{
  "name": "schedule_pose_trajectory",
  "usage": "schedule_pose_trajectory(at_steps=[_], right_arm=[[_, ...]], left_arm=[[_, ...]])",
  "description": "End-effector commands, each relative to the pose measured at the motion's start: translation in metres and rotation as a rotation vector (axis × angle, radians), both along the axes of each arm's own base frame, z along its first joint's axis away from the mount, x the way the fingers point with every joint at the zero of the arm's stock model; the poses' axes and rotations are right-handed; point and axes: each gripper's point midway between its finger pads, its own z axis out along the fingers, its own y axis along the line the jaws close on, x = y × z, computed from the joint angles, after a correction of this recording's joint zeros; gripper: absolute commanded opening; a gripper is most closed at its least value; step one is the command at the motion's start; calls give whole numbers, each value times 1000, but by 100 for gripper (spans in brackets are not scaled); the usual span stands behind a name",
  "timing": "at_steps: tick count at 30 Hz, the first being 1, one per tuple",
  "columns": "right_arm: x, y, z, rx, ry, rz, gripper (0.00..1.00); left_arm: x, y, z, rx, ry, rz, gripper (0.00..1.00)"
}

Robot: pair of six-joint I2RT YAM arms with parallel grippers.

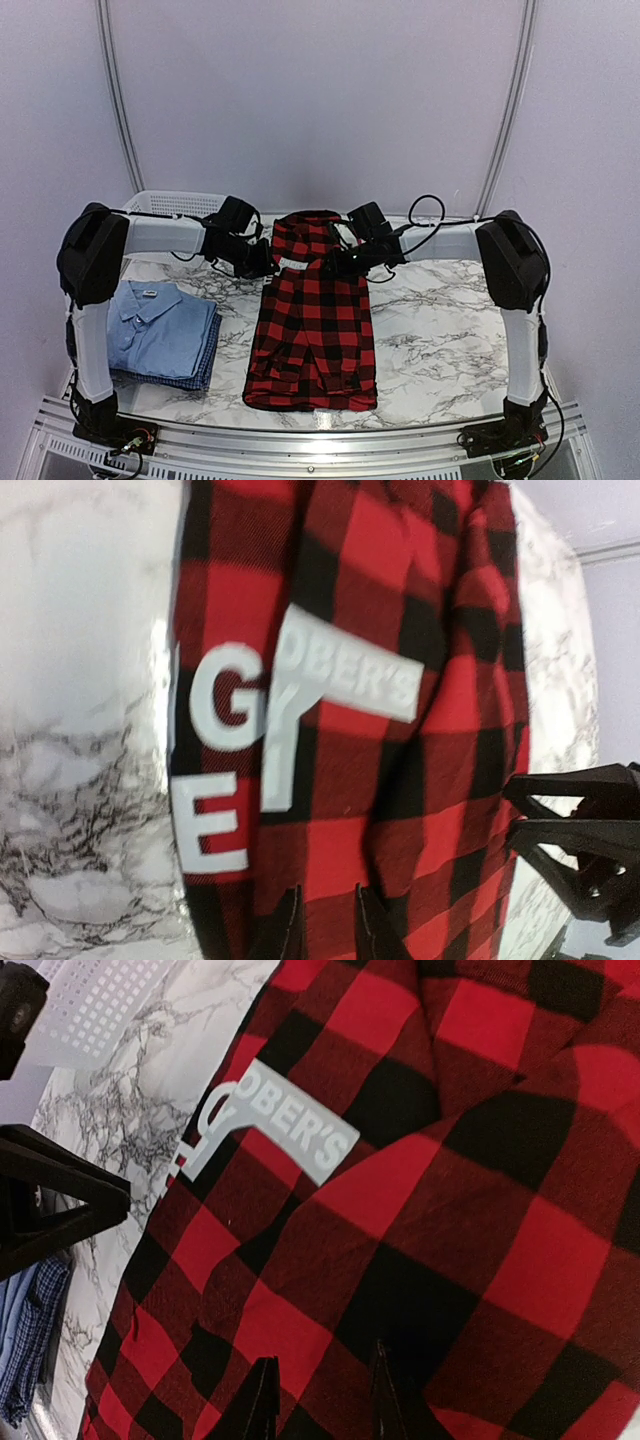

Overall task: Fold and stack the long sleeve shirts
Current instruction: Move the rectangle-folded shirt to the center of the board.

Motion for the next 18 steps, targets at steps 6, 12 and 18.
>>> schedule_pose_trajectory(at_steps=[6, 12, 18], right_arm=[[-7, 11, -24, 30, 43, 12, 27], [22, 3, -52, 1, 49, -33, 27], [56, -1, -65, 4, 48, -56, 26]], left_arm=[[-39, 0, -19, -38, 44, -39, 19], [-30, -2, -31, -35, 49, -14, 19], [-8, -12, -38, -37, 41, 0, 18]])
